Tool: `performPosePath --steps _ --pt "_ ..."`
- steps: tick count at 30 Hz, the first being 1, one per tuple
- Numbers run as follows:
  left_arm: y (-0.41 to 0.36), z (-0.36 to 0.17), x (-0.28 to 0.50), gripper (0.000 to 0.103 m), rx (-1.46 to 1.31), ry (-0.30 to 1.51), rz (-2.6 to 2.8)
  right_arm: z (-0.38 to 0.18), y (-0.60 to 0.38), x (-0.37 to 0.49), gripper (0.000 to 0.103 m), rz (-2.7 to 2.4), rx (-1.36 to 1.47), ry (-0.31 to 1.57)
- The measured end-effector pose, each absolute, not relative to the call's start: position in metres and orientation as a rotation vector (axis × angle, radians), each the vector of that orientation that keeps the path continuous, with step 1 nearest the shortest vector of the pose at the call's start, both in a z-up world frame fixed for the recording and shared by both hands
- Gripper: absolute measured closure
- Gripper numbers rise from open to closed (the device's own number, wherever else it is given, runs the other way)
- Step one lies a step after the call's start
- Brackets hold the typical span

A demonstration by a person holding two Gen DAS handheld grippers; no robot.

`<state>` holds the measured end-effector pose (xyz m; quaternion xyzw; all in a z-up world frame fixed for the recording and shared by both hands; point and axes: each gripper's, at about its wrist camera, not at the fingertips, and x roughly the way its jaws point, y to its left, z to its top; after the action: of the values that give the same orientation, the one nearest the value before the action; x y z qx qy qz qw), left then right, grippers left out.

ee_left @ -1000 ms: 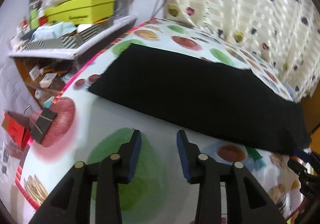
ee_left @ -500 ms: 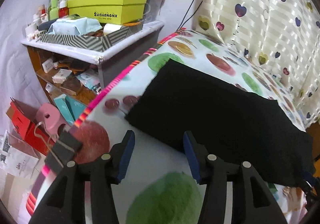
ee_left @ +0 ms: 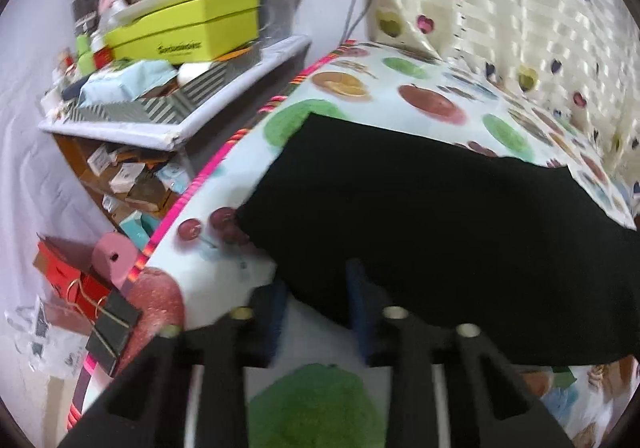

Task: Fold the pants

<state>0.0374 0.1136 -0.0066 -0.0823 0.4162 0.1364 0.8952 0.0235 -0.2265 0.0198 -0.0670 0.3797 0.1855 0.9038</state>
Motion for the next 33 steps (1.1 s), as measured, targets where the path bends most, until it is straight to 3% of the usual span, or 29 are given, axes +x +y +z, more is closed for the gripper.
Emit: performPosePath --steps 1,13,33 --pt "0.111 -0.006 0.039 0.091 -0.172 0.862 0.263 0.020 -0.227 0.023 0.058 0.383 -0.136 0.785" --pt "0.137 0.012 0.030 0.093 -0.488 0.727 0.038 0.022 -0.244 0.026 0.058 0.358 -0.079 0.784" --pt "0.032 0.070 0.066 0.093 -0.389 0.669 -0.288 0.024 -0.264 0.026 0.058 0.331 -0.011 0.774"
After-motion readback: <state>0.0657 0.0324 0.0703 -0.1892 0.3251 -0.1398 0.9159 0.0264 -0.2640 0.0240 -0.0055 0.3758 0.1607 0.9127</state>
